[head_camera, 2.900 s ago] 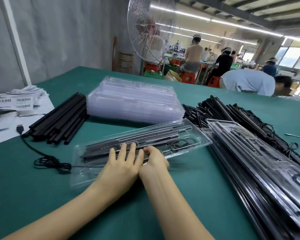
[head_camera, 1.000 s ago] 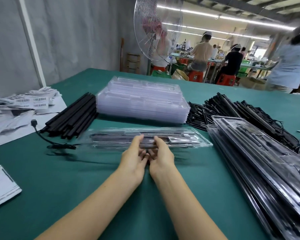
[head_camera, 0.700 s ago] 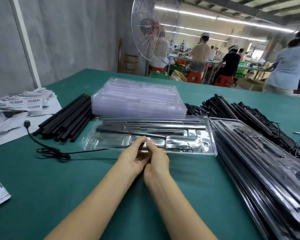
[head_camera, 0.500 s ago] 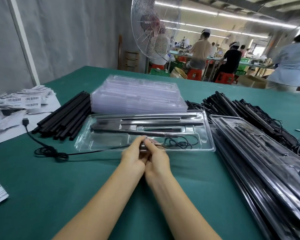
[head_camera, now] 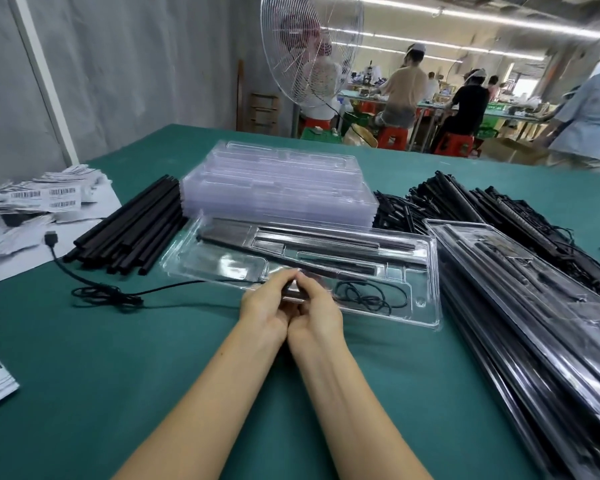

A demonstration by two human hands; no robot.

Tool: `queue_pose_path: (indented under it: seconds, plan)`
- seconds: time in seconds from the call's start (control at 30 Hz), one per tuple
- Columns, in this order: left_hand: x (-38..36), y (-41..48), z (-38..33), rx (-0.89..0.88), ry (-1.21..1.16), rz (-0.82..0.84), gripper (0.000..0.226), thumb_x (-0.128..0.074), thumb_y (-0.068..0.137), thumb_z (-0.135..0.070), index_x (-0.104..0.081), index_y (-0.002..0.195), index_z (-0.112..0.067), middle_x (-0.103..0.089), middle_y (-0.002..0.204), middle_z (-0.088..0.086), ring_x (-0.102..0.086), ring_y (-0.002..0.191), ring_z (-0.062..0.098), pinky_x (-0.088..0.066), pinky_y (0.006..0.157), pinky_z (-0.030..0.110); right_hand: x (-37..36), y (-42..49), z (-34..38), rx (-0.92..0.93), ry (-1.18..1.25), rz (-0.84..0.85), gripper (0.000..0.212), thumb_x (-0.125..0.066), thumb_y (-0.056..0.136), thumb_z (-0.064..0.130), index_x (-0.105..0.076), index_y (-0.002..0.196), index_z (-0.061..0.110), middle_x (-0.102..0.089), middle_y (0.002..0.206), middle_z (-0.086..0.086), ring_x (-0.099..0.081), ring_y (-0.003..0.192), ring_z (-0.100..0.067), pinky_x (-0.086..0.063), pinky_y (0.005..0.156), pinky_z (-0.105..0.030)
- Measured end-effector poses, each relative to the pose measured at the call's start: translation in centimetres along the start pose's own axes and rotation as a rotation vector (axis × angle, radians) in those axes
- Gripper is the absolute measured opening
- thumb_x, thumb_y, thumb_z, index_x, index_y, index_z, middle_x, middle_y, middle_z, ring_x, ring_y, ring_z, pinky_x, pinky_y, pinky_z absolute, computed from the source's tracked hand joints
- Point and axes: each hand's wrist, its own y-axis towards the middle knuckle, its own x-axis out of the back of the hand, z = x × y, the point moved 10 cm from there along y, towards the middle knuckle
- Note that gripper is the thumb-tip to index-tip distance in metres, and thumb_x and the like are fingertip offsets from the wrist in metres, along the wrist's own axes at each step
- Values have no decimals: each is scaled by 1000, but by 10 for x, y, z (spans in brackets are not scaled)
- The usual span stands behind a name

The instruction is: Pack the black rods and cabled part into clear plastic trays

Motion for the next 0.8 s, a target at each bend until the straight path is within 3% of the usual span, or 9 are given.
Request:
queue_pose_path:
  seconds: [0.2,0.3,0.4,0.63,0.8]
  plan:
    - [-2,4,-5,-40,69,46,18,-63,81,8,-59,67,-3,-61,50,6,-61,43,15,-52,45,22,2,0,5,54,46,21,18,-58,82,-11,-58,72,5,-59,70,-7,-58,58,-15,-48,44,-16]
    - [-6,5,-6,-21,127,91,13,-63,83,5,-61,72,-2,-63,58,8,-62,50,16,-54,50,24,1,2,7,83,65,40,20,-55,84,-11,-59,76,7,-60,76,-7,-58,68,-16,-50,57,-18]
    - [-11,6,-7,35,146,149,20,-59,87,5,-57,70,-4,-61,50,5,-61,44,11,-54,46,21,-2,4,7,71,72,81,18,-52,86,-10,-58,82,6,-59,83,-8,-56,75,-17,-46,72,-20]
    - [-7,7,-8,25,134,123,23,-60,85,8,-57,65,-4,-61,46,5,-61,40,11,-51,41,21,0,4,5,85,35,94,16,-55,86,-7,-61,87,8,-61,85,-4,-57,79,-14,-42,77,-20]
    - [-3,11,-12,-16,190,75,19,-62,82,7,-58,68,-4,-61,47,5,-60,40,13,-51,41,21,4,2,3,96,29,66,15,-57,84,-8,-61,92,4,-62,83,-6,-58,76,-13,-45,71,-19]
